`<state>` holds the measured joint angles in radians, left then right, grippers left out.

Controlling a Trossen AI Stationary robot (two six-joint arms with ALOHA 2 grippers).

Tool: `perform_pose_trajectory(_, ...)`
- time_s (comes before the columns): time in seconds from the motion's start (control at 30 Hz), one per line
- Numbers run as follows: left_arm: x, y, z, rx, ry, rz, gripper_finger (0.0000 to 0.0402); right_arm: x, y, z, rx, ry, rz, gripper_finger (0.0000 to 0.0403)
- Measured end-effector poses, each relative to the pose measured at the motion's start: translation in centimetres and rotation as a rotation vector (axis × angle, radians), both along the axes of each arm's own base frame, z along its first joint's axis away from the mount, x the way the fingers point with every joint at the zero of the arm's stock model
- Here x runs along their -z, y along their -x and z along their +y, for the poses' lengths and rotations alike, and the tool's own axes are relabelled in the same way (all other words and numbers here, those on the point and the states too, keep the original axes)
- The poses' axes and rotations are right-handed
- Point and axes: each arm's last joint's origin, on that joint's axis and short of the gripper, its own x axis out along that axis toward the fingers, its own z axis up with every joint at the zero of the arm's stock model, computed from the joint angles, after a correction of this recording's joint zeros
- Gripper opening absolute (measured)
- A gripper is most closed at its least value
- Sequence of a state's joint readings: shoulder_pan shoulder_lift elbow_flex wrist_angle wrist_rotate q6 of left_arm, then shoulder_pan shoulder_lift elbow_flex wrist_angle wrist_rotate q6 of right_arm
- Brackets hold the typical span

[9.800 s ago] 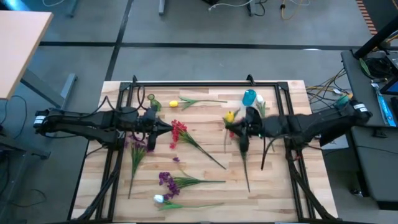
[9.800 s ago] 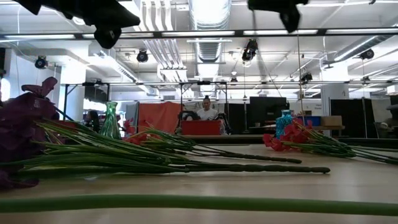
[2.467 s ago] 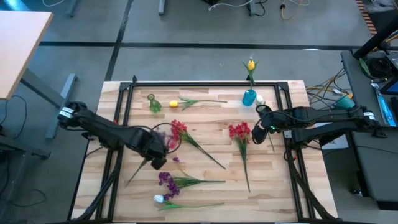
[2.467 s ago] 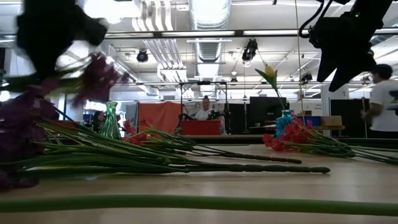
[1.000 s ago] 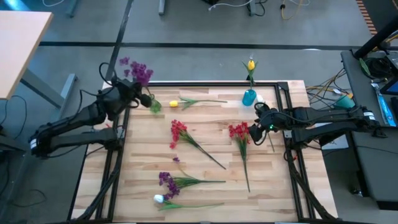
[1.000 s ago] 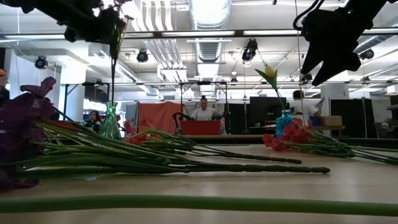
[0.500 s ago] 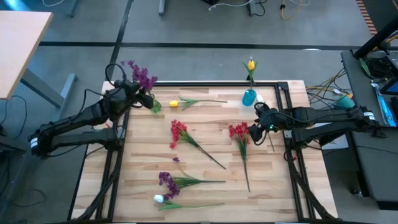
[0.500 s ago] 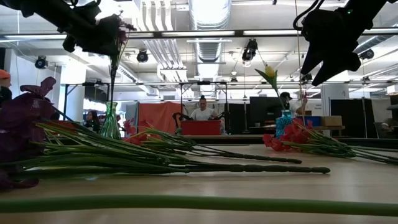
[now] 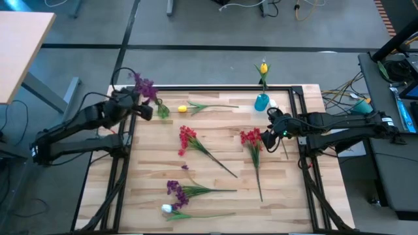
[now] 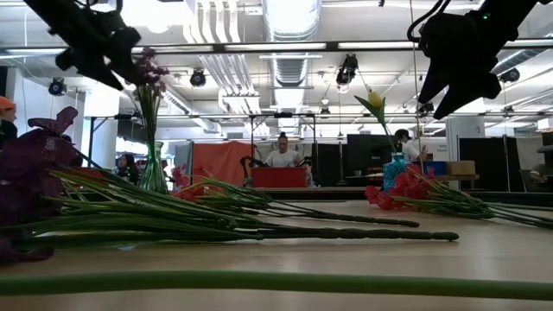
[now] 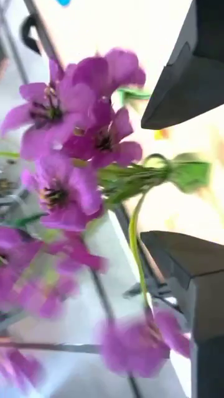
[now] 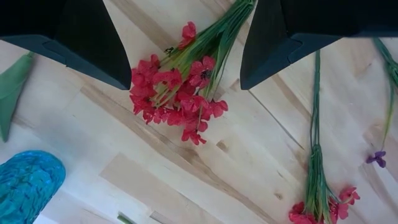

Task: Sort flowers into vase by color
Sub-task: Put the left violet flowers into the green vase, then put the right red flowers into the green vase

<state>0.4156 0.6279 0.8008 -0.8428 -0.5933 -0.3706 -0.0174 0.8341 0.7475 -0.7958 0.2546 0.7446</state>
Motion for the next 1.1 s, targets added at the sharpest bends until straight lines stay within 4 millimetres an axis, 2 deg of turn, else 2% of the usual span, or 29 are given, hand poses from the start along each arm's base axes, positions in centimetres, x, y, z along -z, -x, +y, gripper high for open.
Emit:
perform_pose_trajectory(0.17,-2.9,1.0,-0.7,0.026,0.088,-0.043,0.0281,0.0,0.0,0.0,-0.019,0.013,0.008,0.0292)
perform_pose_trajectory(0.37,-6.8,1.4,-1.1,0.063,0.136,-0.219,0.0281,0.2,0.0,0.0,-0.037,0.020,0.018,0.0292)
perform_pose_trajectory(0.5,-8.9,1.2,-1.3,0.113,0.162,-0.339,0.0281,1.2,0.2,0.3,-0.067,0.003,0.051,0.0292)
perform_pose_trajectory(0.6,-9.9,0.2,-1.4,0.226,0.173,-0.448,0.0281,2.3,0.4,0.8,-0.084,-0.010,0.084,0.0292)
perform_pose_trajectory(0.8,-9.7,-2.7,-2.1,0.401,0.205,-0.560,0.0281,4.3,0.6,2.7,-0.117,-0.052,0.132,0.0292)
perform_pose_trajectory(0.97,-9.9,-5.1,-3.7,0.520,0.200,-0.611,0.0278,5.2,0.5,4.5,-0.152,-0.082,0.168,0.0292)
perform_pose_trajectory(1.1,-9.4,-6.3,-5.4,0.566,0.208,-0.560,0.0272,5.9,0.3,6.1,-0.163,-0.105,0.200,0.0292)
